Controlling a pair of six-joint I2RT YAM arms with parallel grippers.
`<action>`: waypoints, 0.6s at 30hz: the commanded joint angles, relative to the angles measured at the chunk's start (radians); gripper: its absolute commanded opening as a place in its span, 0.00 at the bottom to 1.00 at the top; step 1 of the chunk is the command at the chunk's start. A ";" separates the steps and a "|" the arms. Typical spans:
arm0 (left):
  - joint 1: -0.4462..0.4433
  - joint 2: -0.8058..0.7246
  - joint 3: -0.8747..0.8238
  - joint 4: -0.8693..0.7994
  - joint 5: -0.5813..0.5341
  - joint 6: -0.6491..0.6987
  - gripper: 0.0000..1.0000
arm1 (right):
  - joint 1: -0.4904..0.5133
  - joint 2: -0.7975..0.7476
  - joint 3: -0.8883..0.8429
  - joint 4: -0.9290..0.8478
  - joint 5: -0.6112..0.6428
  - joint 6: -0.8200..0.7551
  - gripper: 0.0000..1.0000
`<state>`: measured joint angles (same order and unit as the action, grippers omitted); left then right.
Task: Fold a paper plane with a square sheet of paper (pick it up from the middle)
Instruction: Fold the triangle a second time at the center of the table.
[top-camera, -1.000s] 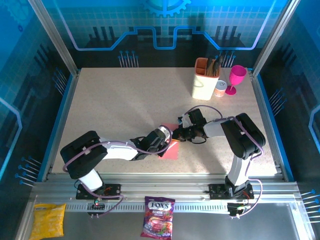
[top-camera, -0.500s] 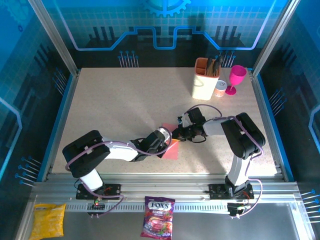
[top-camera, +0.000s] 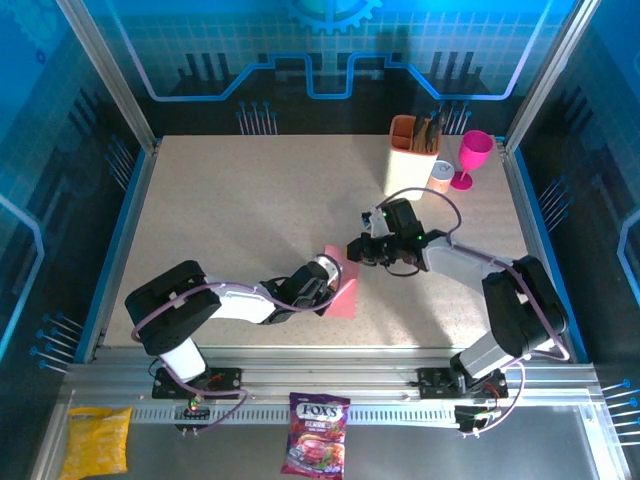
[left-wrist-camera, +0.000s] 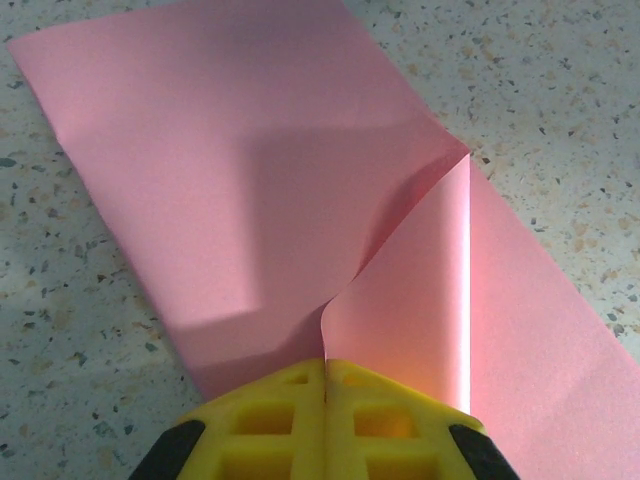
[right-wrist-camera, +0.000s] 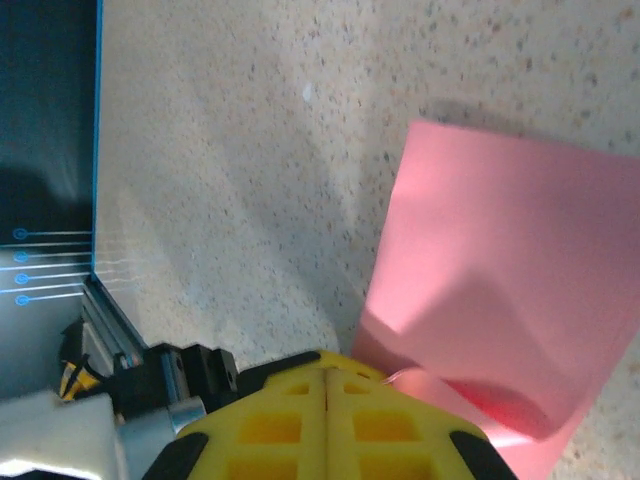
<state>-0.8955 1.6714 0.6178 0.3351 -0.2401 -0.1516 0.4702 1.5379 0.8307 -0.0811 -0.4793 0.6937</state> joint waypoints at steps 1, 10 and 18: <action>0.009 0.016 -0.018 0.009 -0.024 0.000 0.00 | 0.065 -0.012 -0.079 0.011 0.068 0.060 0.00; 0.009 0.012 -0.011 0.010 -0.028 0.008 0.00 | 0.132 0.036 -0.137 0.128 0.122 0.136 0.00; 0.008 0.005 -0.017 0.012 -0.039 0.010 0.00 | 0.144 0.100 -0.133 0.168 0.122 0.144 0.00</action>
<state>-0.8928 1.6714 0.6178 0.3363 -0.2577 -0.1516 0.6033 1.6131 0.6926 0.0536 -0.3714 0.8227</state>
